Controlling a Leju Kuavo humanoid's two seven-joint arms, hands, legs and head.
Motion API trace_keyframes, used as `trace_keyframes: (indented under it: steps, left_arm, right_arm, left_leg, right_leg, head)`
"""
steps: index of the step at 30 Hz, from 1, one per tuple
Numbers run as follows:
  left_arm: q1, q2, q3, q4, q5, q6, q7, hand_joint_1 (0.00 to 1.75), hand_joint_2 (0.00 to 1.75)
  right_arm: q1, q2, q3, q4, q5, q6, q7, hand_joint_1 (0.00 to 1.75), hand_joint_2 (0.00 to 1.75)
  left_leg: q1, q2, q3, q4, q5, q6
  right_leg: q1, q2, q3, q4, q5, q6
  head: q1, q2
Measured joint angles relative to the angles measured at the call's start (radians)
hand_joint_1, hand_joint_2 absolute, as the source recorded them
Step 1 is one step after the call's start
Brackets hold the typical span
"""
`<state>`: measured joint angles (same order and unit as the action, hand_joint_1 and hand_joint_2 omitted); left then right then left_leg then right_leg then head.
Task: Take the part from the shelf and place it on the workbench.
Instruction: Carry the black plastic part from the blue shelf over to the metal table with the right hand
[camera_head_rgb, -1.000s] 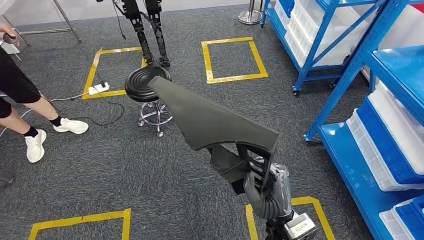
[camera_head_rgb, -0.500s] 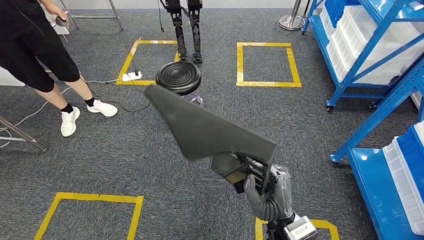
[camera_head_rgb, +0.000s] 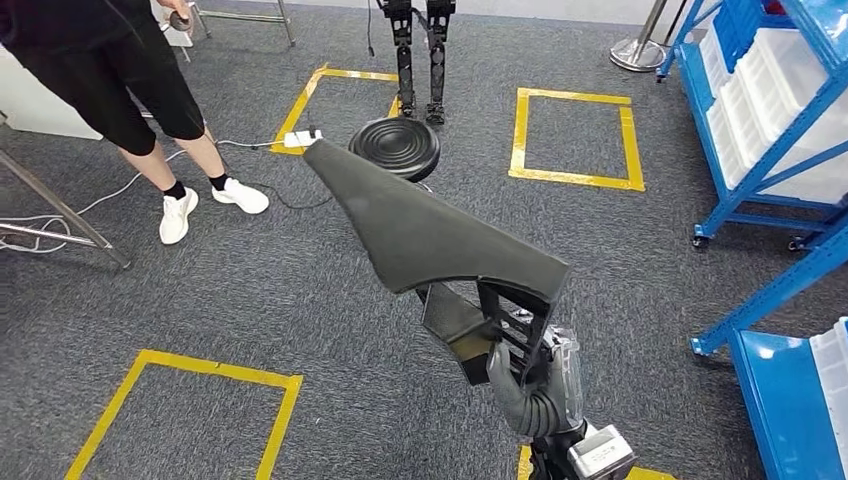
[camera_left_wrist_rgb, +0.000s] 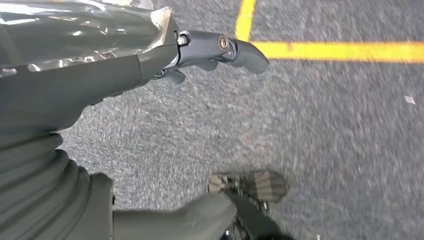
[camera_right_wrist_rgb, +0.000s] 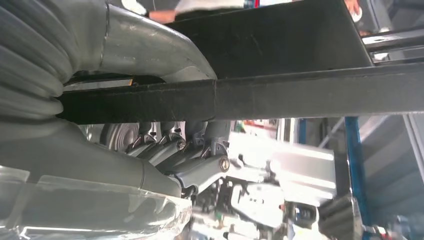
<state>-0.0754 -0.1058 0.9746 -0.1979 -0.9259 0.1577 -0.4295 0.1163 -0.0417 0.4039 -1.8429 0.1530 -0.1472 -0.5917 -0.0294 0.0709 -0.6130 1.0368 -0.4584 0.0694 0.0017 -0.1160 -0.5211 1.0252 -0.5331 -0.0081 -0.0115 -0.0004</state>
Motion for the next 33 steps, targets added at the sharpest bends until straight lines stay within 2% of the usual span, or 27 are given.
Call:
trace_keyframes:
  steps: [1,2,4,5,6,7,8,9,11,12,13,14,16,17,19,20,21,22,23,24,25,27,29,30,31,32,33]
  left_arm:
    - [0.001,0.001,0.000,0.000,0.000,0.003,0.002,0.00,1.75]
    - [0.003,0.001,0.000,0.000,-0.001,0.006,0.003,0.00,1.75]
    - [0.003,0.000,0.000,0.000,-0.003,0.008,0.004,0.00,1.75]
    - [0.001,-0.001,0.000,0.000,-0.003,0.008,0.005,0.00,1.75]
    - [0.000,-0.001,0.000,0.000,-0.003,0.008,0.005,0.00,1.75]
    - [-0.001,-0.002,0.000,0.000,-0.003,0.008,0.005,0.00,1.75]
    - [0.000,-0.002,0.000,0.000,-0.003,0.008,0.005,0.00,1.75]
    - [0.001,-0.003,0.000,0.000,-0.003,0.008,0.005,0.00,1.75]
    - [0.002,-0.004,0.000,0.000,-0.005,0.008,0.005,0.00,1.75]
    - [0.002,-0.004,0.000,0.000,-0.007,0.009,0.004,0.00,1.75]
    - [0.002,-0.004,0.000,0.000,-0.010,0.010,0.004,0.00,1.75]
    - [0.003,-0.004,0.000,0.000,-0.013,0.011,0.004,0.00,1.75]
    - [0.006,-0.004,0.000,0.000,-0.017,0.012,0.005,0.00,1.75]
    - [0.008,-0.004,0.000,0.000,-0.017,0.013,0.005,0.00,1.75]
    - [0.008,-0.004,0.000,0.000,-0.018,0.014,0.005,0.00,1.75]
    - [0.006,-0.004,0.000,0.000,-0.019,0.014,0.005,0.00,1.75]
    - [0.005,-0.004,0.000,0.000,-0.019,0.014,0.005,0.00,1.75]
    - [0.005,-0.004,0.000,0.000,-0.019,0.014,0.005,0.00,1.75]
    - [0.006,-0.004,0.000,0.001,-0.019,0.014,0.005,0.00,1.75]
    - [0.007,-0.004,0.000,0.001,-0.019,0.014,0.005,0.00,1.75]
    - [0.008,-0.004,0.000,0.001,-0.019,0.014,0.005,0.00,1.75]
    - [0.006,-0.003,0.000,0.000,-0.019,0.014,0.005,0.00,1.75]
    - [0.003,-0.002,0.000,0.000,-0.019,0.014,0.006,0.00,1.75]
    - [0.002,-0.001,0.000,0.000,-0.019,0.014,0.006,0.00,1.75]
    - [0.002,-0.001,0.000,0.000,-0.020,0.013,0.006,0.00,1.75]
    - [0.003,0.000,0.000,0.000,-0.022,0.013,0.006,0.00,1.75]
    - [0.005,0.000,-0.001,0.000,-0.025,0.013,0.006,0.00,1.75]
  right_arm:
    - [-0.001,0.001,0.000,0.000,0.000,0.002,0.000,1.75,1.75]
    - [-0.002,0.001,-0.001,0.000,0.000,0.003,0.000,1.75,1.75]
    - [-0.004,0.002,-0.001,-0.001,0.000,0.003,-0.001,1.75,1.75]
    - [-0.004,0.001,-0.001,0.000,0.000,0.003,-0.001,1.75,1.75]
    - [-0.003,0.000,-0.001,0.000,0.001,0.003,-0.001,1.75,1.75]
    - [-0.001,-0.001,-0.001,0.001,0.001,0.003,0.000,1.75,1.75]
    - [0.001,-0.002,-0.001,0.002,0.001,0.003,0.000,1.75,1.75]
    - [0.002,-0.002,-0.001,0.003,0.001,0.003,0.000,1.75,1.75]
    - [0.001,-0.003,-0.001,0.004,0.000,0.003,0.000,1.75,1.75]
    - [0.001,-0.002,-0.001,0.004,0.000,0.003,0.000,1.75,1.75]
    - [0.001,-0.002,-0.001,0.005,0.001,0.004,0.000,1.75,1.75]
    - [0.001,-0.001,-0.001,0.005,0.001,0.004,0.000,1.75,1.75]
    - [-0.001,0.000,-0.001,0.005,0.001,0.004,0.000,1.75,1.75]
    - [-0.002,0.001,-0.001,0.005,0.001,0.003,0.000,1.75,1.75]
    - [-0.004,0.005,-0.001,0.005,0.001,0.003,0.000,1.75,1.75]
    - [-0.003,0.007,-0.002,0.005,0.001,0.003,0.000,1.75,1.75]
    - [-0.003,0.008,-0.002,0.005,0.000,0.003,0.000,1.75,1.75]
    - [-0.003,0.008,-0.002,0.006,0.000,0.003,0.000,1.75,1.75]
    - [-0.003,0.008,-0.002,0.006,0.000,0.003,0.000,1.75,1.75]
    - [-0.003,0.008,-0.003,0.006,0.000,0.003,0.000,1.75,1.75]
    - [-0.003,0.008,-0.002,0.006,0.001,0.003,0.000,1.75,1.75]
    - [-0.004,0.009,-0.002,0.006,0.001,0.003,0.000,1.75,1.75]
    - [-0.005,0.010,-0.003,0.006,0.001,0.003,0.000,1.75,1.75]
    - [-0.005,0.012,-0.003,0.006,0.002,0.003,0.000,1.75,1.75]
    - [-0.007,0.013,-0.003,0.006,0.002,0.003,0.000,1.75,1.75]
    - [-0.008,0.014,-0.003,0.006,0.002,0.003,0.000,1.75,1.75]
    - [-0.010,0.015,-0.003,0.006,0.003,0.003,0.000,1.75,1.75]
  left_leg:
    - [0.001,-0.013,0.006,-0.010,0.004,0.003]
    - [0.004,-0.025,0.016,-0.025,0.010,0.004]
    - [0.013,-0.050,0.037,-0.054,0.025,0.007]
    - [0.016,-0.062,0.040,-0.060,0.029,0.006]
    - [0.018,-0.076,0.041,-0.062,0.030,0.008]
    - [0.019,-0.092,0.041,-0.061,0.030,0.007]
    - [0.020,-0.107,0.041,-0.060,0.030,0.006]
    - [0.022,-0.123,0.042,-0.059,0.028,0.003]
    - [0.029,-0.152,0.041,-0.048,0.021,-0.009]
    - [0.030,-0.165,0.036,-0.035,0.014,-0.019]
    - [0.031,-0.175,0.030,-0.024,0.008,-0.028]
    - [0.032,-0.184,0.024,-0.016,0.003,-0.036]
    - [0.037,-0.197,0.016,-0.012,0.002,-0.048]
    - [0.038,-0.185,0.013,-0.008,0.000,-0.053]
    - [0.040,-0.133,-0.011,0.043,-0.029,-0.063]
    - [0.040,-0.102,-0.037,0.095,-0.056,-0.068]
    - [0.042,-0.085,-0.072,0.160,-0.085,-0.072]
    - [0.044,-0.079,-0.105,0.219,-0.106,-0.075]
    - [0.046,-0.076,-0.127,0.255,-0.113,-0.077]
    - [0.048,-0.073,-0.132,0.257,-0.101,-0.077]
    - [0.048,-0.070,-0.116,0.219,-0.072,-0.075]
    - [0.043,-0.037,-0.049,0.087,-0.010,-0.064]
    - [0.032,-0.007,-0.009,0.005,0.012,-0.052]
    - [0.028,-0.006,-0.006,-0.004,0.008,-0.049]
    - [0.025,-0.017,-0.006,-0.008,0.008,-0.043]
    - [0.028,-0.028,0.002,-0.018,0.013,-0.037]
    - [0.030,-0.040,0.012,-0.032,0.018,-0.031]
  right_leg:
    - [0.001,-0.010,0.004,-0.004,-0.002,0.002]
    - [0.002,-0.005,0.008,-0.004,-0.004,0.004]
    - [0.002,0.045,-0.011,0.047,-0.028,0.005]
    - [-0.003,0.077,-0.038,0.103,-0.047,0.004]
    - [-0.006,0.098,-0.076,0.170,-0.069,0.004]
    - [-0.010,0.106,-0.110,0.226,-0.083,0.008]
    - [-0.015,0.108,-0.132,0.255,-0.084,0.016]
    - [-0.020,0.110,-0.137,0.247,-0.069,0.028]
    - [-0.033,0.131,-0.099,0.138,-0.008,0.057]
    - [-0.038,0.149,-0.077,0.079,0.017,0.065]
    - [-0.041,0.163,-0.060,0.039,0.032,0.064]
    - [-0.041,0.171,-0.053,0.021,0.038,0.057]
    - [-0.037,0.158,-0.050,0.020,0.039,0.035]
    - [-0.037,0.150,-0.049,0.019,0.041,0.029]
    - [-0.041,0.129,-0.046,0.016,0.041,0.016]
    - [-0.038,0.118,-0.044,0.015,0.039,0.012]
    - [-0.036,0.106,-0.044,0.015,0.037,0.007]
    - [-0.034,0.094,-0.044,0.015,0.035,0.004]
    - [-0.033,0.082,-0.044,0.016,0.034,0.003]
    - [-0.032,0.071,-0.042,0.016,0.031,0.001]
    - [-0.031,0.060,-0.040,0.016,0.029,0.001]
    - [-0.028,0.040,-0.032,0.015,0.023,0.004]
    - [-0.024,0.023,-0.027,0.013,0.018,0.011]
    - [-0.023,0.014,-0.024,0.010,0.016,0.016]
    - [-0.023,0.005,-0.018,0.004,0.016,0.021]
    - [-0.023,0.004,-0.013,0.001,0.014,0.025]
    - [-0.023,0.019,-0.009,0.003,0.013,0.029]
  head:
    - [-0.001,0.000]
    - [-0.001,0.000]
    - [0.001,0.000]
    - [0.003,0.000]
    - [0.004,0.000]
    - [0.005,0.000]
    - [0.005,0.000]
    - [0.005,0.000]
    - [0.006,0.000]
    - [0.007,0.000]
    - [0.008,0.000]
    - [0.007,0.000]
    - [0.004,0.000]
    - [0.004,0.000]
    - [-0.002,0.000]
    - [-0.005,0.000]
    - [-0.008,0.000]
    - [-0.008,0.000]
    - [-0.008,0.000]
    - [-0.008,0.000]
    - [-0.008,0.000]
    - [-0.008,0.000]
    - [-0.007,0.000]
    - [-0.007,0.000]
    - [-0.007,0.000]
    - [-0.007,0.000]
    - [-0.005,0.000]
